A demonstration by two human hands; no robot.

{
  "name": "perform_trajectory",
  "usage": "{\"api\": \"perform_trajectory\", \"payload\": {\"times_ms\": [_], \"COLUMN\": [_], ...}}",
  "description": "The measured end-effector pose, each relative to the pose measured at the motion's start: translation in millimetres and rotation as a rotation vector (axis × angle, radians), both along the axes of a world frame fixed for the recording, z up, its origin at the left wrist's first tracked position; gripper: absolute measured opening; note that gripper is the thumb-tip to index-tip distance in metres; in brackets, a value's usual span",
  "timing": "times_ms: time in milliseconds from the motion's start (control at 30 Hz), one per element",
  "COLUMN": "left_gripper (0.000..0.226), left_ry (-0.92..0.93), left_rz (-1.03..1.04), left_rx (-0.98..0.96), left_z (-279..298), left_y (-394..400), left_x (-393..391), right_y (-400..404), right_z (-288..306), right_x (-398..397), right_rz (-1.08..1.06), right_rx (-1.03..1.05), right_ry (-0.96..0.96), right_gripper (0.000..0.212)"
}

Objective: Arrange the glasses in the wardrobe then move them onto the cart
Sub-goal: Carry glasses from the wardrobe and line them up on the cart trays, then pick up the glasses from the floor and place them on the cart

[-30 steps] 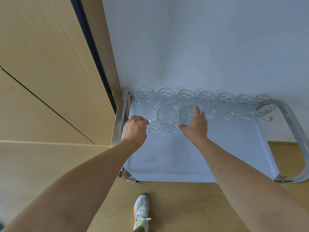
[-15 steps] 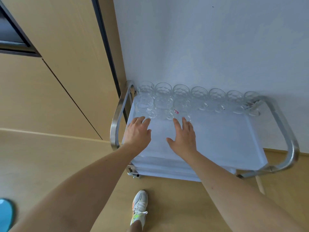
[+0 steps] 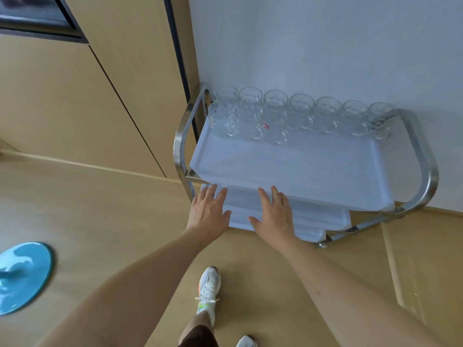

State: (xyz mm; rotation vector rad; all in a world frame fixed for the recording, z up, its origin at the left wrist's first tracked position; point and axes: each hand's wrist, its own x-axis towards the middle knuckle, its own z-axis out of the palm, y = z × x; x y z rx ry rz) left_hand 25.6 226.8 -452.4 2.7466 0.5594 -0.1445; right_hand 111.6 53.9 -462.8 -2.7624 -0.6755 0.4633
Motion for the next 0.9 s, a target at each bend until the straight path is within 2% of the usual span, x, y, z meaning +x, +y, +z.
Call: {"api": "perform_trajectory", "payload": {"times_ms": [167,333,600,800,900], "left_gripper": [0.067,0.068,0.068,0.066,0.060], "left_ry": [0.058,0.065,-0.024,-0.099,-0.118], "left_rz": [-0.060,-0.184,-0.574,-0.903,-1.062], "left_rx": [-0.007,-0.009,-0.017,-0.032,-0.100], "left_z": [-4,9,40,64,75], "left_y": [-15,-32,-114,-211,-269], "left_x": [-12,9,89,128,132], "right_y": [-14,-38,-119,-193,-235], "right_z": [-4,9,36,63,72], "right_x": [-19,-25,-17,-37,-56], "right_rz": [-0.054,-0.195,-0.563,-0.888,-1.058], "right_rx": [-0.026,0.015,0.027,0.020,-0.039], "right_ry": [0.042,0.065,0.042,-0.062,-0.027], "right_gripper": [0.084,0.082,0.084,0.072,0.081]}}
